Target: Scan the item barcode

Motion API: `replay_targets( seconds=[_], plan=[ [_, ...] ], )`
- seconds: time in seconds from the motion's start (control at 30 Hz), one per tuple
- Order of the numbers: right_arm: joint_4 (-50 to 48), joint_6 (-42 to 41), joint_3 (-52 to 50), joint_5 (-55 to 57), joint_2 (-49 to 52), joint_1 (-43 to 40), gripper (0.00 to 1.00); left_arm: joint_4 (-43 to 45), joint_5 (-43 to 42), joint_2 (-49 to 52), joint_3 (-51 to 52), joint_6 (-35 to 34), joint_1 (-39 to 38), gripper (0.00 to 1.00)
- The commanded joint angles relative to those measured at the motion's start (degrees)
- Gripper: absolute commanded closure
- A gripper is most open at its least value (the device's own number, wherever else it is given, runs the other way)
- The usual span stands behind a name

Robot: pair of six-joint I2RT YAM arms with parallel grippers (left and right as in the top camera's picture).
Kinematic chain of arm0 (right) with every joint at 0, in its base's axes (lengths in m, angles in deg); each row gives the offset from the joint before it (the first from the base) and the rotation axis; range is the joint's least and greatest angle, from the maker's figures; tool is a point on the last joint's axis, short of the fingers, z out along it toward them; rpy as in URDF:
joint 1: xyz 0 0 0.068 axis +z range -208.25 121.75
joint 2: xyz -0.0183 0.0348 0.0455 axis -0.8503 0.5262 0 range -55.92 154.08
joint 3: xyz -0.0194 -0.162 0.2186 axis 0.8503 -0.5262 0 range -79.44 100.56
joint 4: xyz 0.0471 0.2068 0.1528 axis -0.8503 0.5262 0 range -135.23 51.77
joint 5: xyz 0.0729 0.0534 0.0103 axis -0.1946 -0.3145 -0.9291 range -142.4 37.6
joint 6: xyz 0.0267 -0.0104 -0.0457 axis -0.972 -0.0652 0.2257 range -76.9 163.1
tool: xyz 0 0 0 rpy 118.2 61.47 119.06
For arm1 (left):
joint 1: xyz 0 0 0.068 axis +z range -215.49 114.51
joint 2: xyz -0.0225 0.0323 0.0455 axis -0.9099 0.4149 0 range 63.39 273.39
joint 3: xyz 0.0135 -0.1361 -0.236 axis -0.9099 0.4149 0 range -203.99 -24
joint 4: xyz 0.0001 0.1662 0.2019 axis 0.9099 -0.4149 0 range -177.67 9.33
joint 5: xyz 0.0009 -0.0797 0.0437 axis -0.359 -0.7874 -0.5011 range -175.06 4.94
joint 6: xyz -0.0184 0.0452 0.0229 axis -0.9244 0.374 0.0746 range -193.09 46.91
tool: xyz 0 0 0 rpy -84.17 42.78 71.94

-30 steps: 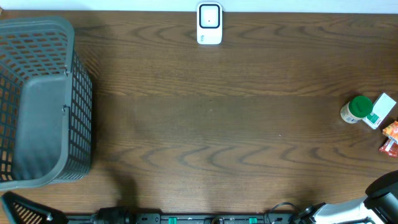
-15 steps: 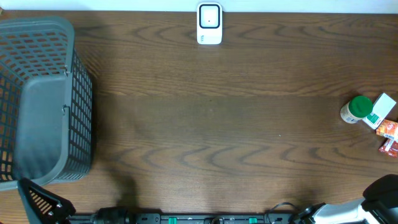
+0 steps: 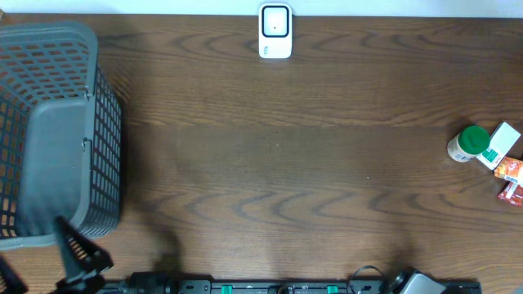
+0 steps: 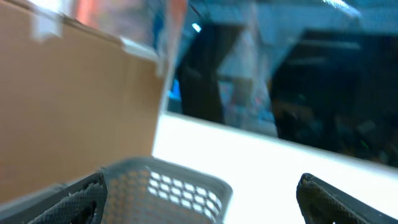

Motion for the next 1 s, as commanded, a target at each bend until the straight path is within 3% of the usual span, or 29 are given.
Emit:
replay_targets(
  seconds=[0.0,0.13,0.3,0.6,0.7,0.77,0.97],
  plan=[
    [0.3,3.5,-4.5,11.6,-6.8,5.9,0.01,1.2,-3.1,-0.3,3.8,2.1,-3.0,0.03],
    [-1.5,7.4,-14.5,25.7,-18.3,15.3,0.01,2.4,-1.8,-0.3,7.0,8.8,-6.8,0.03],
    [-8.9,6.5,-30.4,27.5,-34.5,22.3,0.01,3.1,2.8,-0.3,7.6,8.8,-8.2,0.03],
    [-28.6,2.1,-55.7,26.7,-60.6,22.6,0.01,11.7,4.2,-0.3,11.5,4.9,-8.2,0.03],
    [-32.4,-0.1,-60.4,26.7,-64.9,22.6,0.01,16.0,14.5,-0.3,15.4,4.9,-8.2,0.02],
    [-35.6,-0.1,-63.8,26.7,-67.3,22.6,0.01,15.9,18.0,-0.3,17.5,4.9,-8.2,0.02],
    [-39.6,-0.1,-74.3,27.3,-75.5,22.6,0.01,10.3,16.0,-0.3,20.7,-2.8,-8.2,0.02]
  ],
)
